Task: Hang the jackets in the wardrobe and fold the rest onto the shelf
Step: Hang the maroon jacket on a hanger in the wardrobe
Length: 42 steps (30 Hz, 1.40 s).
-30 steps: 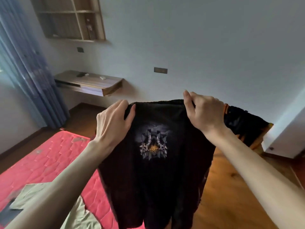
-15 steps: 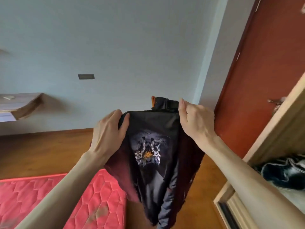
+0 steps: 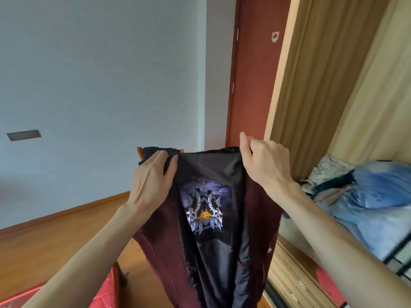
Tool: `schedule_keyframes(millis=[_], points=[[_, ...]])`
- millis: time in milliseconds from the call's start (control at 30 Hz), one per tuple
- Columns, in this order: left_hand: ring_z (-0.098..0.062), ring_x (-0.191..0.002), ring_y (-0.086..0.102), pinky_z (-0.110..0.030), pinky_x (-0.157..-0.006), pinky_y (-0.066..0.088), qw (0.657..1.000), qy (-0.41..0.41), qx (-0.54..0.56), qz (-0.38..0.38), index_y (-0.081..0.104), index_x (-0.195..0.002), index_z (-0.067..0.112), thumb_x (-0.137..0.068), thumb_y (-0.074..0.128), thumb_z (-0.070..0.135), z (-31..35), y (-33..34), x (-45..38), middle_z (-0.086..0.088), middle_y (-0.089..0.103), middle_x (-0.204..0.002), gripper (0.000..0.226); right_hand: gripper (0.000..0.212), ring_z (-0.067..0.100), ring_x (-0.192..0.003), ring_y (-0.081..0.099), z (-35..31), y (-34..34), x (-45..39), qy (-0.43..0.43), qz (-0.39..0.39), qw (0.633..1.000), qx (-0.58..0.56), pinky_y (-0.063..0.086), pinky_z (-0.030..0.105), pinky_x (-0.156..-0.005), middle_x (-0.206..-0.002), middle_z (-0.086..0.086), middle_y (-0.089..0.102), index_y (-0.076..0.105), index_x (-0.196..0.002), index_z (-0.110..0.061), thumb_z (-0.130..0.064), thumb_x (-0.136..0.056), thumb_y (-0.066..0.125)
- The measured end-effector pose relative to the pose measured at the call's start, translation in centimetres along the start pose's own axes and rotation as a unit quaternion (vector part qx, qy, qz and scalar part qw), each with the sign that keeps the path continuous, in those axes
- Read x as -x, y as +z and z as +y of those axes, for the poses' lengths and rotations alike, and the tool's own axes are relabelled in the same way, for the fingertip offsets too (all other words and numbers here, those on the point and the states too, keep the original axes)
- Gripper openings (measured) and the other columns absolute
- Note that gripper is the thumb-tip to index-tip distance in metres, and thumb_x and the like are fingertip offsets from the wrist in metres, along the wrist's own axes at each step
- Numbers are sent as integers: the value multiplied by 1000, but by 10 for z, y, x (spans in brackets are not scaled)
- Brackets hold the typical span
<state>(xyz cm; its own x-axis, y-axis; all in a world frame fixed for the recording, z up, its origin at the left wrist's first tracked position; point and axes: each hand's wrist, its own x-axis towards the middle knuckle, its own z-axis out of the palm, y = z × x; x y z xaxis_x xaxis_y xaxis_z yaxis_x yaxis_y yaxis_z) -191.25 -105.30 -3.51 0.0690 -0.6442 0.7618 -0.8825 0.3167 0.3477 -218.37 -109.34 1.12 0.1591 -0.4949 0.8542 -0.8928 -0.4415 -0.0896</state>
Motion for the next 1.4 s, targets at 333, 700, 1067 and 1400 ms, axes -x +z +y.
schedule_keyframes(millis=[333, 700, 1067, 1400], points=[[-25, -54, 41, -36, -53, 29, 993, 32, 107, -42, 33, -73, 20, -107, 51, 36, 71, 83, -46, 4, 40, -61, 41, 56, 32, -42, 33, 92, -40, -8, 65, 34, 989, 127, 27, 29, -49, -46, -2, 31, 40, -61, -15, -42, -110, 39], [-27, -57, 42, -39, -53, 36, 966, 144, 192, -90, 36, -77, 20, -107, 49, 38, 83, 168, -132, 4, 39, -65, 38, 54, 44, -43, 51, 159, -31, -37, 113, 50, 963, 239, 29, 30, -51, -45, 7, 36, 57, -62, -7, -36, -106, 43], [-21, -54, 40, -36, -53, 33, 948, 203, 233, -72, 31, -78, 22, -109, 44, 43, 78, 247, -234, 6, 39, -63, 39, 53, 30, -43, 23, 197, 6, -106, 155, 82, 939, 296, 12, 26, -50, -46, -11, 18, 33, -57, -20, -35, -107, 43], [-24, -59, 41, -34, -55, 29, 943, 227, 241, -43, 43, -85, 22, -109, 45, 39, 112, 290, -320, 11, 43, -64, 30, 52, 42, -53, 53, 243, 11, -169, 176, 92, 929, 312, 28, 35, -57, -48, -4, 29, 40, -62, -22, -47, -105, 28]])
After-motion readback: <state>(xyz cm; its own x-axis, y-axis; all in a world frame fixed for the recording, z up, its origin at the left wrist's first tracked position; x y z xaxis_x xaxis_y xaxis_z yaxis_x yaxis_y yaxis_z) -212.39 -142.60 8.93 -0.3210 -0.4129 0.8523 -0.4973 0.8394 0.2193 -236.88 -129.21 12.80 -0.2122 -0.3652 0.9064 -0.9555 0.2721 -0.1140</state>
